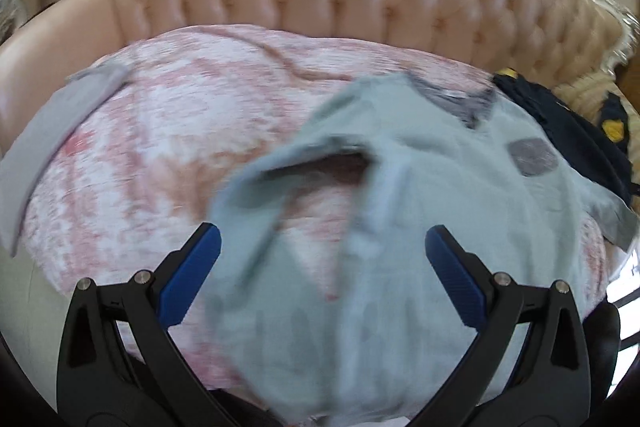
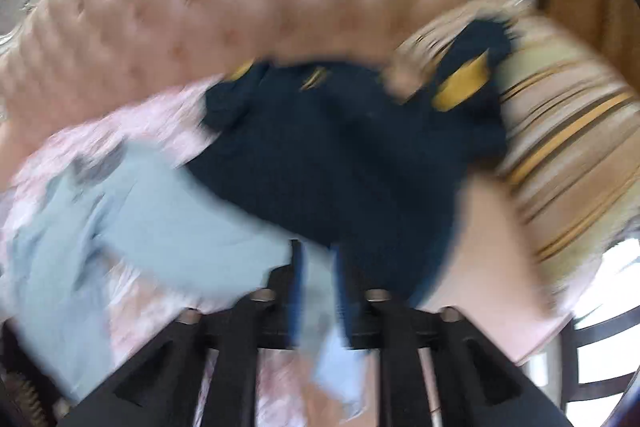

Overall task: Fold clothes
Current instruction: 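Pull the grasped sleeve with the right gripper to flatten the shirt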

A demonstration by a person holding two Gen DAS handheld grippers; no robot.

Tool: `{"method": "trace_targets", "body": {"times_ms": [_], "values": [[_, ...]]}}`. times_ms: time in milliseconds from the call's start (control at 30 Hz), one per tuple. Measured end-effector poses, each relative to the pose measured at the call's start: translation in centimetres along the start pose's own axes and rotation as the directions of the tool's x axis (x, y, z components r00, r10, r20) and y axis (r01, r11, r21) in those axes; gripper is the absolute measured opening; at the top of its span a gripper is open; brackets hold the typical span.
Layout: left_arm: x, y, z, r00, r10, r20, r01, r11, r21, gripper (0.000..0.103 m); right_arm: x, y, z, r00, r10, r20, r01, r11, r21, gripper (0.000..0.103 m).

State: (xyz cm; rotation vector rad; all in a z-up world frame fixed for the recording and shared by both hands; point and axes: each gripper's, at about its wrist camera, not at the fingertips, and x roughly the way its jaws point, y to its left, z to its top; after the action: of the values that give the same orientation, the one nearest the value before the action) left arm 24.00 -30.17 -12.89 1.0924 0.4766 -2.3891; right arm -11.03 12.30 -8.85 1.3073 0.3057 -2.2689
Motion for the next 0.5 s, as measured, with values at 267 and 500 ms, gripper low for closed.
{"method": "trace_targets", "body": {"times_ms": [267,500], "values": [[2.5,-9.9,-0.5,0.994,-0.086,-0.063,0.100,0.960,0.260,0.102,0.2,-3.0,-7.3,0.998,0.037,0.055,-0.044,0.990,0.138,0.049],[5.7,-13.1,-1.4,0.988,-0.055,-0.143,0.098,0.945,0.313,0.102,2.4,-3.5,-9.3,0.994,-0.106,0.028,0.103,0.991,0.086,0.006]]}}
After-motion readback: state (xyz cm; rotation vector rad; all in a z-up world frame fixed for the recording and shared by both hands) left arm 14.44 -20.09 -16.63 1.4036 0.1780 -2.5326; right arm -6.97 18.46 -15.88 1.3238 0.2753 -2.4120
